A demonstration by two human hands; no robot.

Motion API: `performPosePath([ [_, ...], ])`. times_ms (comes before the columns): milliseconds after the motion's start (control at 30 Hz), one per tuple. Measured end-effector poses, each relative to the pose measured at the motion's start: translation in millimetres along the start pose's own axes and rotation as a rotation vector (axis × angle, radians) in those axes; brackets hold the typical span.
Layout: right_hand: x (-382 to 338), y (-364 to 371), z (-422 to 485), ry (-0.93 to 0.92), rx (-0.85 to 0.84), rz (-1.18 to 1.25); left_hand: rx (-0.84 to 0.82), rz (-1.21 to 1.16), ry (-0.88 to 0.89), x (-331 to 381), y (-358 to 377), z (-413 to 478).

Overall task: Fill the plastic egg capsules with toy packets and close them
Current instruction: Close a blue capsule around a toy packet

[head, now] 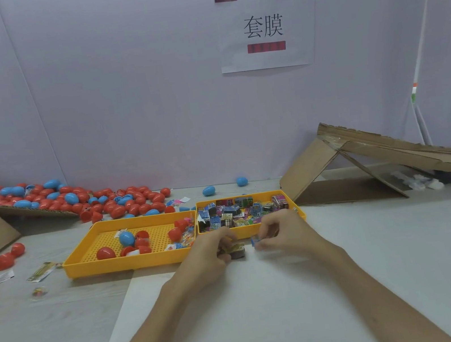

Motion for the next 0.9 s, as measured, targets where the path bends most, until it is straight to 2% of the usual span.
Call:
performPosePath([
  [167, 5, -9, 0, 0.043, 0.022, 0.062, 0.033, -0.002, 0.014, 2, -2, -2],
  [267, 6, -3, 2, 0.044, 0.011, 0.072, 0.066, -0.002, 0.096, 13, -3, -2],
  [367, 5, 3, 5, 0.023, 0.012, 0.042, 0.173, 0.012, 0.200, 24, -11, -2],
  [467, 5, 7, 5, 0.013, 0.037, -0.009, 0.353, 0.138, 0.175, 22, -26, -3],
  [567, 5, 6, 7, -0.003, 0.071, -0.056, 0.513, 0.229, 0.012, 6, -43, -6],
  [633, 5, 5, 8, -0.004, 0.086, -0.067, 0.551, 0.305, -0.119, -5, -52, -8],
  [767, 7, 2, 7, -0.005, 0.126, -0.055, 0.588, 0.441, -0.345, -28, -70, -14],
  [900, 5, 1, 5, -0.015, 0.143, -0.042, 0.537, 0.508, -0.587, -52, -88, -26],
])
Point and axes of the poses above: each hand's wrist, its own z-axis towards the middle knuckle, its own y-axis out of the palm, x = y × z, the point moved 3 cm from there along z, towards the middle knuckle, and after that the axes turned 9 degrees about y, right-handed, at the moved point
